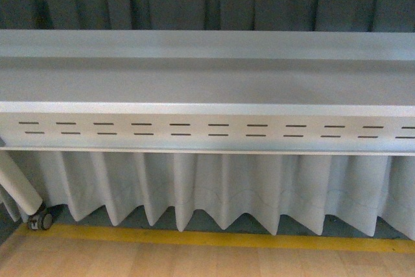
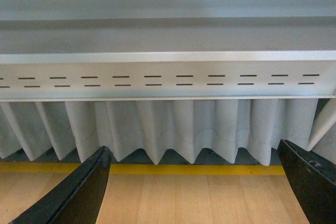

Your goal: Wind up and store yellow beetle toy

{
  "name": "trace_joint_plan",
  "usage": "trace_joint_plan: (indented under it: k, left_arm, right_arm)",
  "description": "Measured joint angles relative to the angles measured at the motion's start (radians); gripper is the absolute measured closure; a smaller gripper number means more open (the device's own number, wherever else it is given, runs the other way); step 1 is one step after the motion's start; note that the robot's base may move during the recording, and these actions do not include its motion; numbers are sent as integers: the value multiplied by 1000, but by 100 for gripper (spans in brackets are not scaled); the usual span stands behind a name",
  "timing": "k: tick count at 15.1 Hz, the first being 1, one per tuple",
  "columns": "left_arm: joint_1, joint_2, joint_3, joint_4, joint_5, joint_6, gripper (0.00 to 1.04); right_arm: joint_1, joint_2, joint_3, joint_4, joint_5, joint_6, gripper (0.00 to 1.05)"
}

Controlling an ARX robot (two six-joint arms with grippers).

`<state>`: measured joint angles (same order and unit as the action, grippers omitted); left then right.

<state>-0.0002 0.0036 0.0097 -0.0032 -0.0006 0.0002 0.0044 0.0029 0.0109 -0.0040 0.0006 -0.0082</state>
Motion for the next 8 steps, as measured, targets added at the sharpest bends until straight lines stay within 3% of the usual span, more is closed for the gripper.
trace_joint_plan:
  k: [8]
  left_arm:
    - [0, 0, 0, 0, 0, 0, 7]
  right_arm:
    - [0, 0, 0, -1, 0, 0, 7]
